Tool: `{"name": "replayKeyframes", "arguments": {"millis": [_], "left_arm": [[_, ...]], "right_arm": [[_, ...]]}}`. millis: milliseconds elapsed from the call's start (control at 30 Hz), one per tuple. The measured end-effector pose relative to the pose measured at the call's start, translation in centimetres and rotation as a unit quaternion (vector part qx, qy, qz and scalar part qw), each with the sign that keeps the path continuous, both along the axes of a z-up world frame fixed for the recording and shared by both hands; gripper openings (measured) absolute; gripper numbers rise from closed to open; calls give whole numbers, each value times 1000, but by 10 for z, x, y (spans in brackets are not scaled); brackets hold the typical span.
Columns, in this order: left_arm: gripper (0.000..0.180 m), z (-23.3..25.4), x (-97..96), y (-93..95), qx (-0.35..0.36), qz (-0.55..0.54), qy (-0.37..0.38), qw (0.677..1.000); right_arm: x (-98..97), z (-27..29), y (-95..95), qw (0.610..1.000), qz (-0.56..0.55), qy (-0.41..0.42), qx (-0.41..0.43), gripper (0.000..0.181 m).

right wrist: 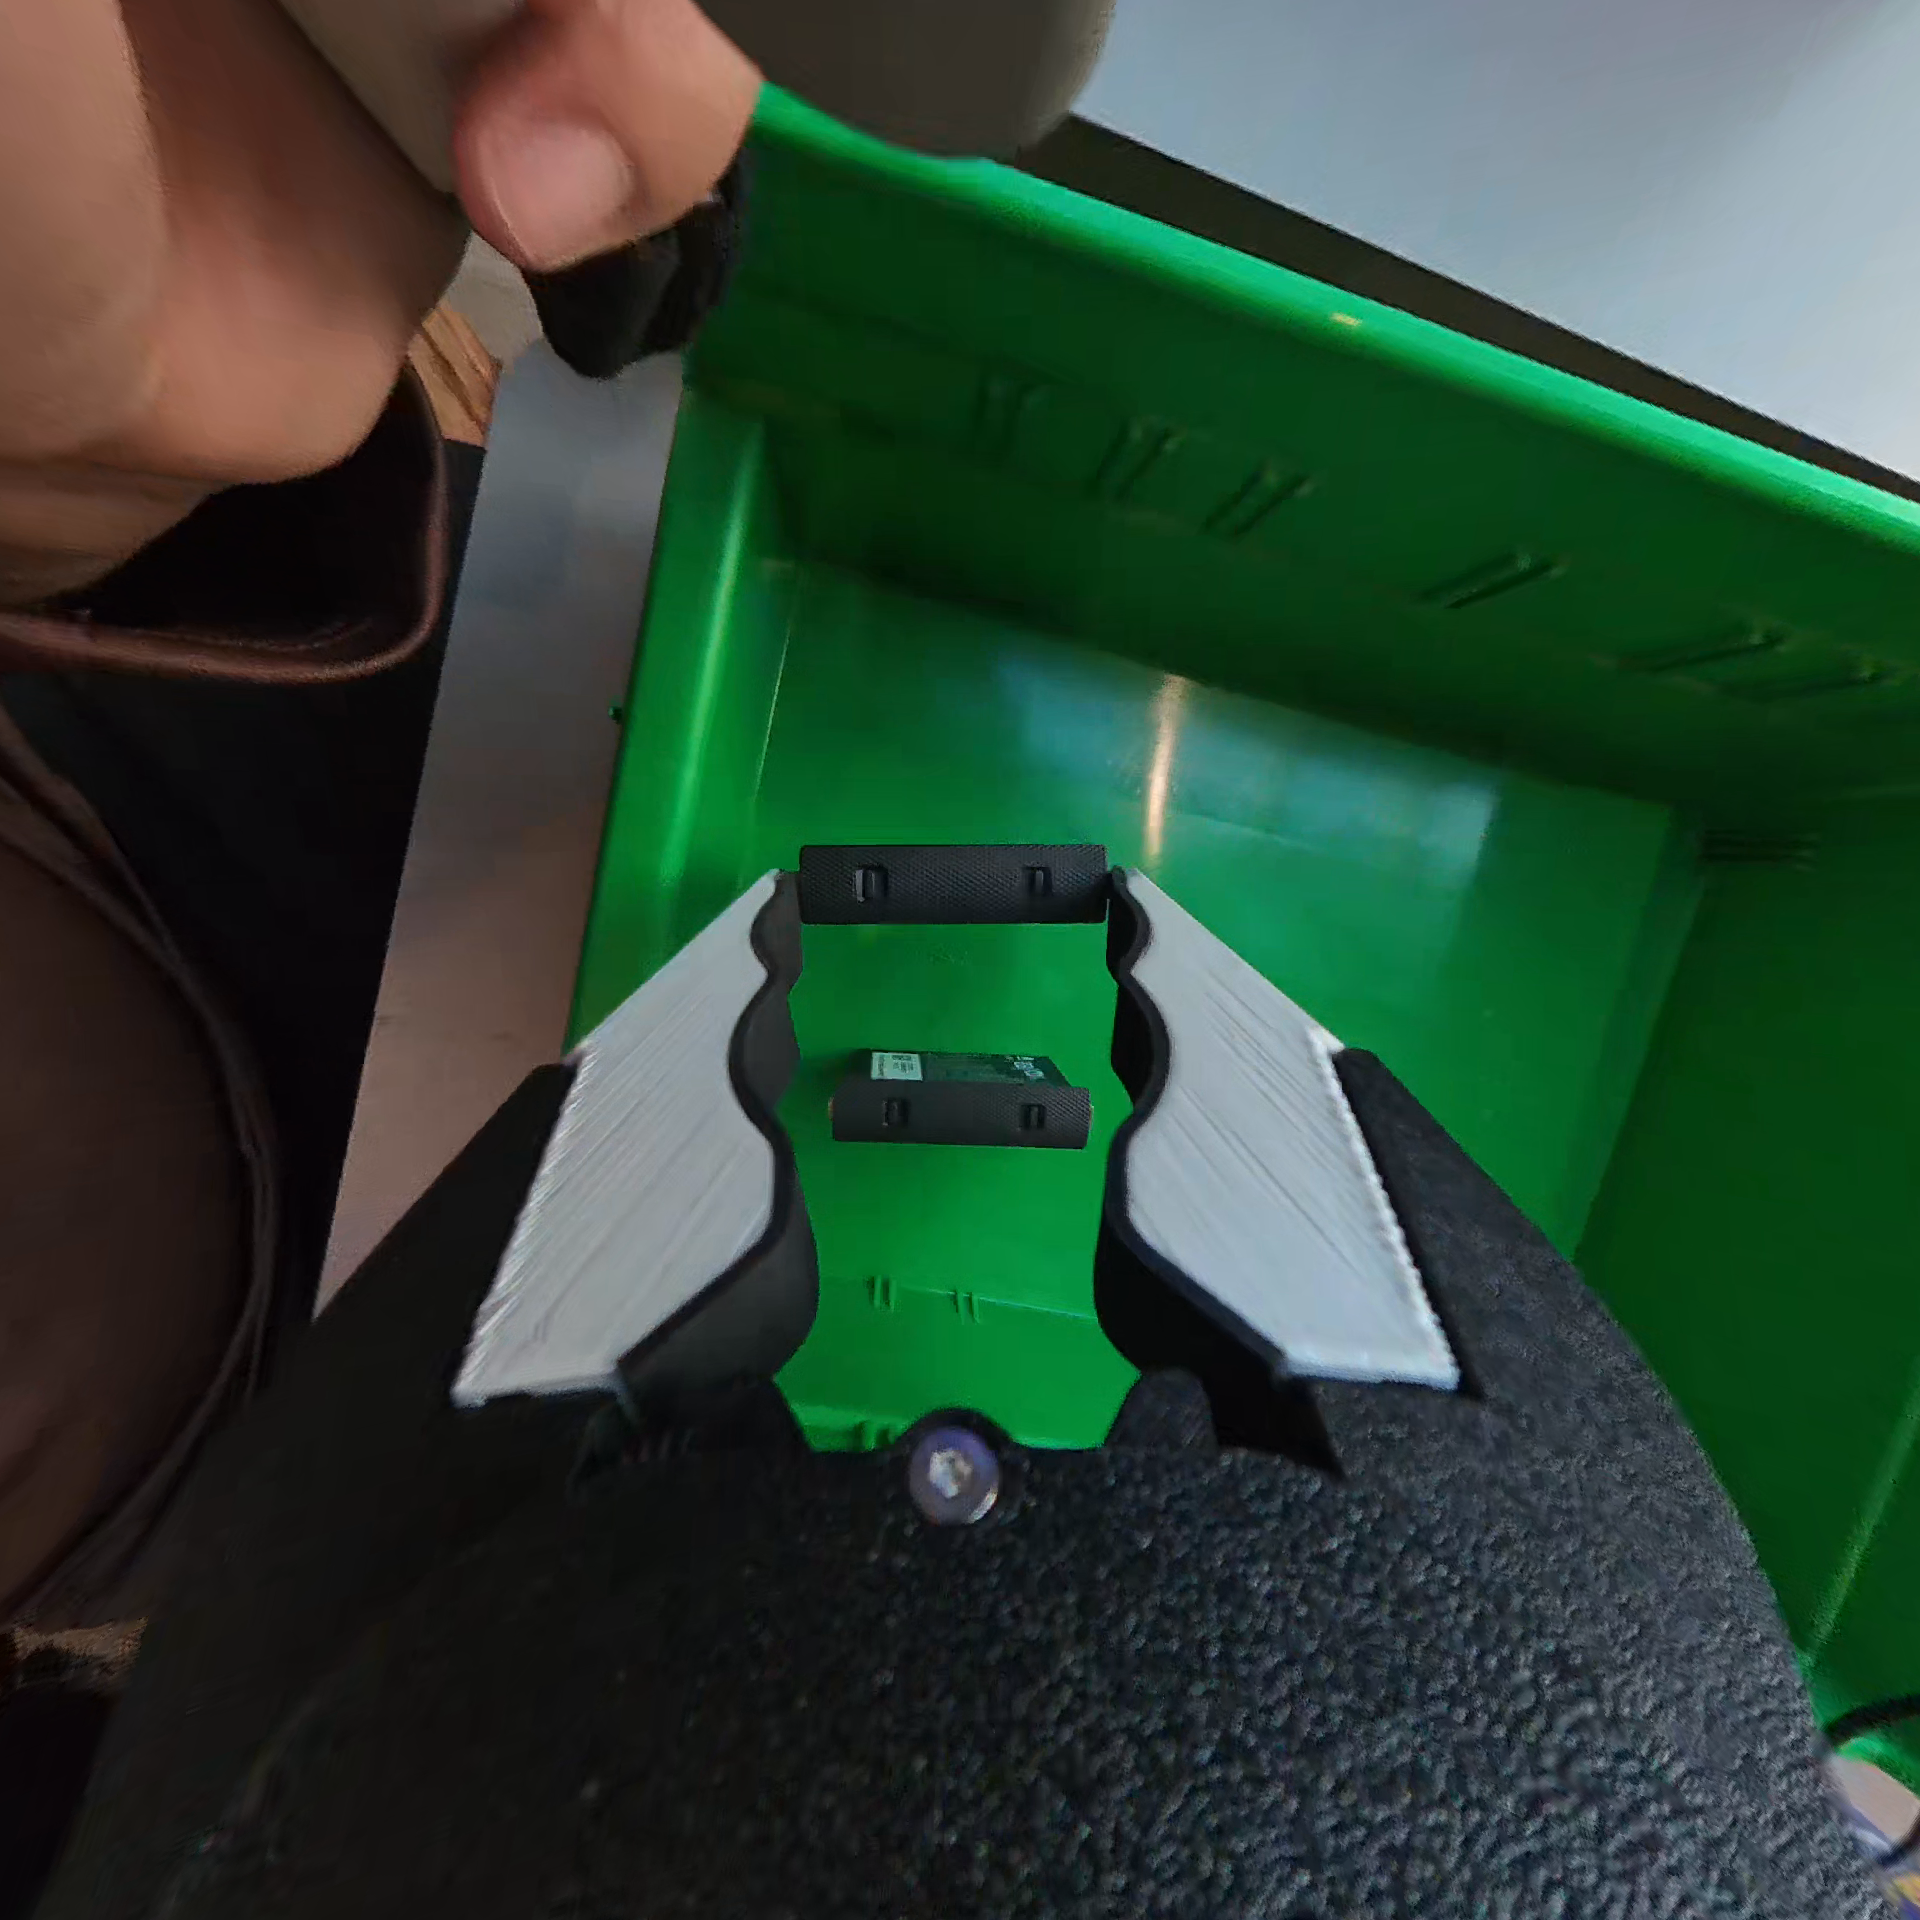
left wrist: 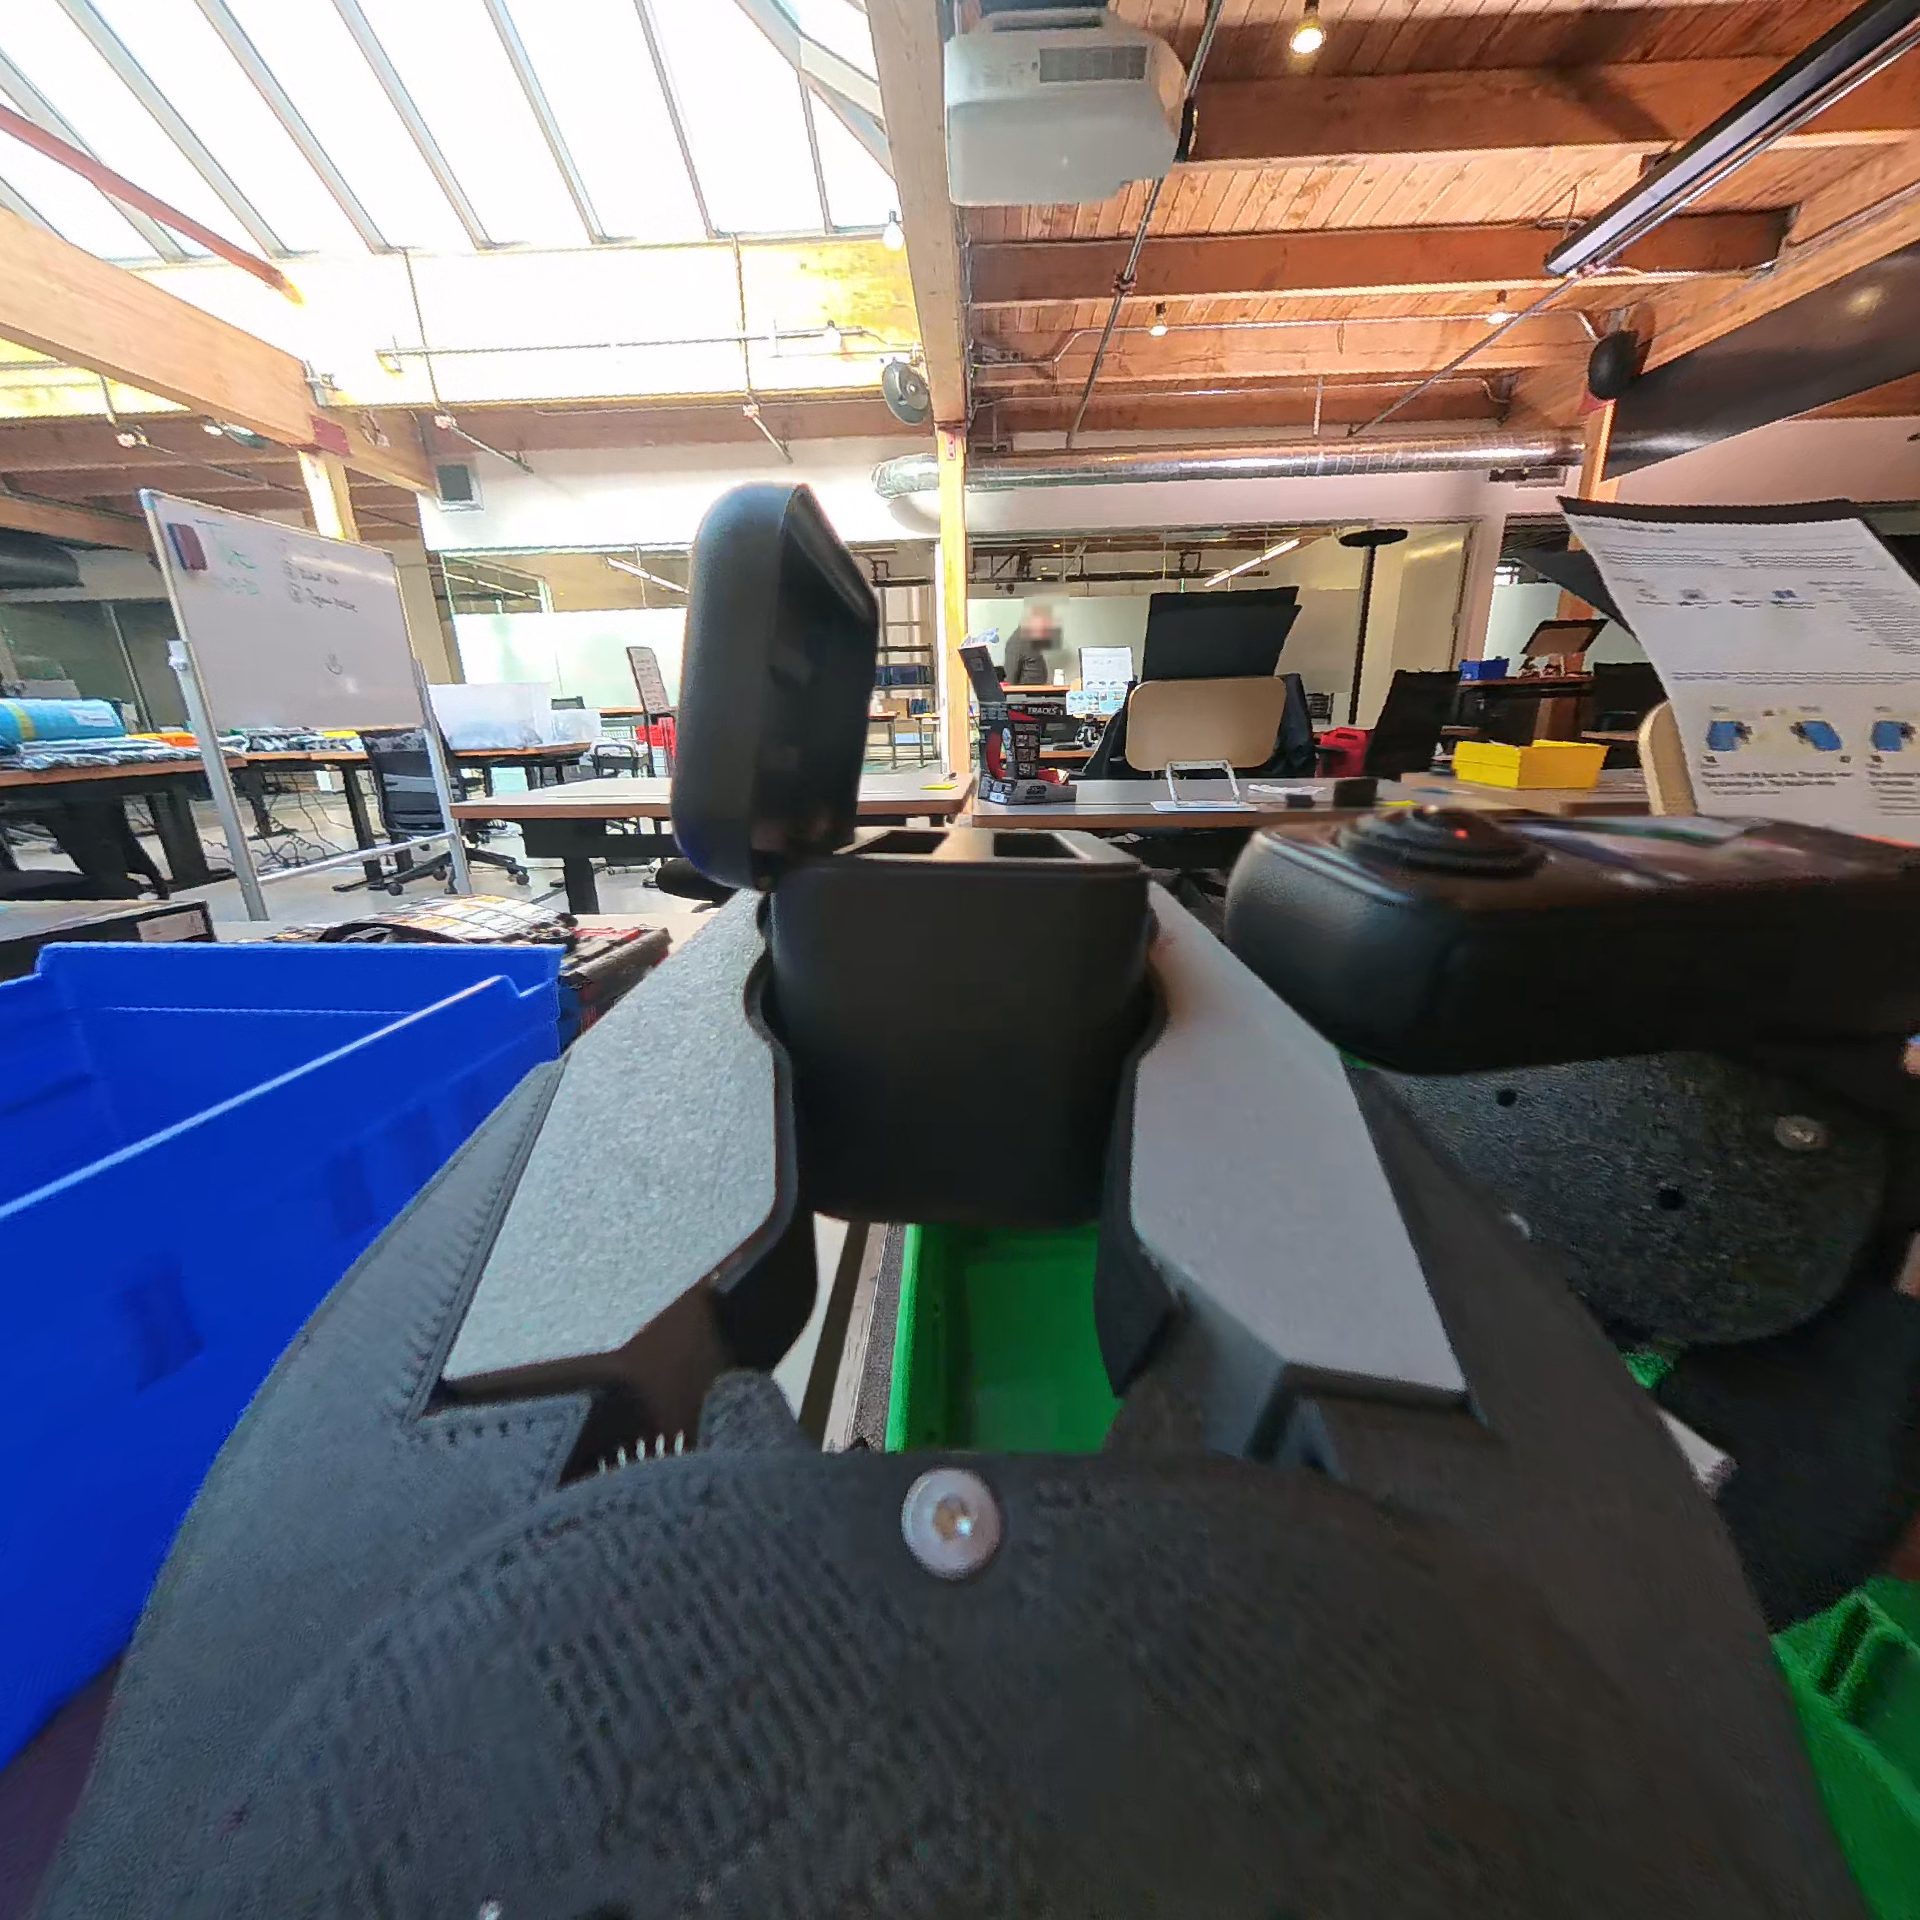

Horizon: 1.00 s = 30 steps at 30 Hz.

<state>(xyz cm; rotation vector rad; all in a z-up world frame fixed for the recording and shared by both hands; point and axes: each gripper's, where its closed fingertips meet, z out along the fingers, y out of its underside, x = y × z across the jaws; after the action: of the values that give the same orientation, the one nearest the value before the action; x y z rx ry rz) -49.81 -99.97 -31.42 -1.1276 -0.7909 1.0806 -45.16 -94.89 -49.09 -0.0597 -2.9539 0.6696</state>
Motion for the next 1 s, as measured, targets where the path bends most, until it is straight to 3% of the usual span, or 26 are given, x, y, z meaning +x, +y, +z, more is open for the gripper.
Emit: {"name": "replayKeyframes", "arguments": {"millis": [233, 433, 633, 1000], "left_arm": [[63, 2, -3, -13, 9, 16, 0, 1000], [63, 3, -3, -12, 10, 14, 1, 1000], [63, 2, -1, -11, 5, 12, 0, 1000], [63, -1, 13, 14, -26, -25, 19, 999]], "right_arm": [[3, -28, 16, 997, -9, -29, 72, 61], [2, -25, 13, 998, -6, -23, 66, 60], [6, -8, 8, 999, -6, -33, 6, 54], [-1, 56, 30, 990, -75, -6, -117, 65]]}}
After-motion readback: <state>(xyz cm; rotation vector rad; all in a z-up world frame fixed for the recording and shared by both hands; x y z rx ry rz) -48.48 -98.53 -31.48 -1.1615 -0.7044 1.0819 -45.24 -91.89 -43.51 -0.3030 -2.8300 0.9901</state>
